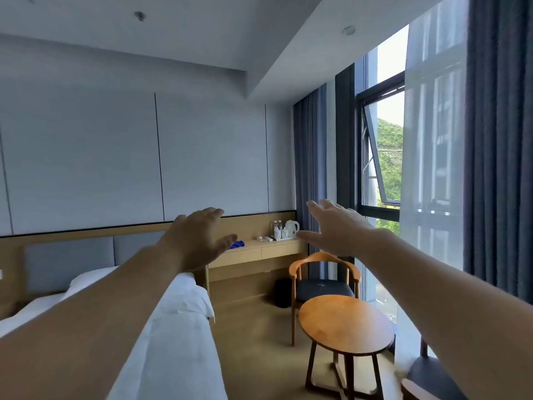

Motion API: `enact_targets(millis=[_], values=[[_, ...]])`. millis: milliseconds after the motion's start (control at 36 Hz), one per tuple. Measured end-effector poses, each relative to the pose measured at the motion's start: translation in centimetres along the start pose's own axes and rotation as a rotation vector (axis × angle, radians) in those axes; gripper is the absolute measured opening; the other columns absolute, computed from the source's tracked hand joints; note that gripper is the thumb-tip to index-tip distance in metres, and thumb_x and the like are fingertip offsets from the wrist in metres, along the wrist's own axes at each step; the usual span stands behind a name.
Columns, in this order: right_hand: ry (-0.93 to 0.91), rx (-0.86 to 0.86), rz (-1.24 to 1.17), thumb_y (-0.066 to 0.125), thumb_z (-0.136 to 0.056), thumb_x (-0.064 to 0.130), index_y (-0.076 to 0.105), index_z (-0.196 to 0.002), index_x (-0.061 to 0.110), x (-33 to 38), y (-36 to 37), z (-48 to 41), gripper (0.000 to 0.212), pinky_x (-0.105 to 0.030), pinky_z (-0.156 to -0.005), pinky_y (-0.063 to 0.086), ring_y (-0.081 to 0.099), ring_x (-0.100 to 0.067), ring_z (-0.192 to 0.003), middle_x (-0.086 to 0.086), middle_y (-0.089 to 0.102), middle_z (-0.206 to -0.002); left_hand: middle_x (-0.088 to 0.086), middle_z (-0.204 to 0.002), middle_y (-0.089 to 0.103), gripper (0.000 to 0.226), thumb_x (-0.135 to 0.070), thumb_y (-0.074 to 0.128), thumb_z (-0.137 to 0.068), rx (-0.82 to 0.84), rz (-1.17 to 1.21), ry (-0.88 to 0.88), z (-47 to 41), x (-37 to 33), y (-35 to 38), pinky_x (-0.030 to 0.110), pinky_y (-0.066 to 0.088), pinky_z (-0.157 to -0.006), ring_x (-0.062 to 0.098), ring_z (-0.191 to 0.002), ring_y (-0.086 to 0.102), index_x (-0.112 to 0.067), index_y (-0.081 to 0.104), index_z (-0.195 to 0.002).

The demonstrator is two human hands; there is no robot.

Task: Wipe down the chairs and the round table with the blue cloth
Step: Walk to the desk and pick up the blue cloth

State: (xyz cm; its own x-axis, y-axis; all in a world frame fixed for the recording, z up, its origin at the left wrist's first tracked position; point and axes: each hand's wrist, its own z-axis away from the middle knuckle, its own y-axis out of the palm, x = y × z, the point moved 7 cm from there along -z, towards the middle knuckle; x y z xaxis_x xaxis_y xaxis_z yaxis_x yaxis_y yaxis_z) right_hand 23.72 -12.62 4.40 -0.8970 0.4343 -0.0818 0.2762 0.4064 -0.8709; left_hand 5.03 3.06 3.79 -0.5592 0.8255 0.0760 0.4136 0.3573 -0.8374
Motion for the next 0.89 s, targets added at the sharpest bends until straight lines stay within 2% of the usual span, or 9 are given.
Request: enact_targets(millis=[139, 278, 361, 556, 722, 889], values=[[0.005, 0.026, 0.014, 0.043, -0.089, 0.067, 0.015, -0.153, 0.019, -1.7, 1.5, -0.6, 0.085, -0.043, -0.103, 0.045, 0.042, -0.027, -0.135, -0.01, 0.032, -0.153, 0.002, -0.156, 0.024, 0.076, -0.062, 0.034, -0.091, 0.019, -0.003, -0.001, -1.3, -1.0, 1.7, 0.039, 0.02, -0.114, 0.016, -0.143, 0.022, -0.014, 0.02, -0.15], [0.03, 0.029, 0.025, 0.042, -0.088, 0.069, 0.017, -0.153, 0.02, -2.9, 3.5, -2.0, 0.086, -0.043, -0.101, 0.046, 0.044, -0.027, -0.133, -0.009, 0.035, -0.151, 0.002, -0.157, 0.023, 0.087, -0.071, 0.025, -0.085, 0.036, 0.006, 0.016, -2.9, -0.8, 3.9, 0.036, 0.017, -0.114, 0.015, -0.143, 0.021, -0.014, 0.019, -0.15], [0.046, 0.043, 0.01, 0.044, -0.089, 0.068, 0.016, -0.153, 0.019, -3.4, 5.0, -3.2, 0.086, -0.044, -0.103, 0.046, 0.043, -0.027, -0.134, -0.01, 0.035, -0.151, 0.003, -0.157, 0.021, 0.081, -0.064, 0.031, -0.091, 0.048, 0.017, 0.02, -4.0, -0.2, 5.5, 0.037, 0.017, -0.116, 0.016, -0.144, 0.019, -0.013, 0.017, -0.151], [0.086, 0.037, 0.015, 0.046, -0.089, 0.066, 0.019, -0.152, 0.019, -2.4, 8.4, -7.3, 0.083, -0.042, -0.098, 0.049, 0.048, -0.026, -0.127, -0.009, 0.038, -0.148, 0.002, -0.158, 0.018, 0.079, -0.063, 0.032, -0.091, 0.073, 0.057, 0.044, -7.9, 3.3, 10.5, 0.04, 0.015, -0.117, 0.016, -0.145, 0.016, -0.014, 0.015, -0.151], [0.145, 0.083, 0.018, 0.047, -0.091, 0.063, 0.02, -0.152, 0.018, -0.4, 12.6, -11.8, 0.08, -0.043, -0.1, 0.047, 0.048, -0.026, -0.127, -0.009, 0.037, -0.149, 0.0, -0.158, 0.018, 0.078, -0.063, 0.032, -0.091, 0.124, 0.083, 0.108, -11.1, 6.5, 15.5, 0.043, 0.015, -0.117, 0.014, -0.145, 0.015, -0.017, 0.014, -0.151], [0.17, 0.113, 0.007, 0.046, -0.092, 0.062, 0.02, -0.152, 0.018, 1.4, 17.9, -15.4, 0.079, -0.042, -0.098, 0.047, 0.049, -0.025, -0.124, -0.008, 0.041, -0.144, 0.001, -0.158, 0.019, 0.075, -0.06, 0.032, -0.093, 0.154, 0.12, 0.177, -13.7, 9.7, 20.5, 0.038, 0.014, -0.116, 0.014, -0.144, 0.016, -0.016, 0.013, -0.151]])
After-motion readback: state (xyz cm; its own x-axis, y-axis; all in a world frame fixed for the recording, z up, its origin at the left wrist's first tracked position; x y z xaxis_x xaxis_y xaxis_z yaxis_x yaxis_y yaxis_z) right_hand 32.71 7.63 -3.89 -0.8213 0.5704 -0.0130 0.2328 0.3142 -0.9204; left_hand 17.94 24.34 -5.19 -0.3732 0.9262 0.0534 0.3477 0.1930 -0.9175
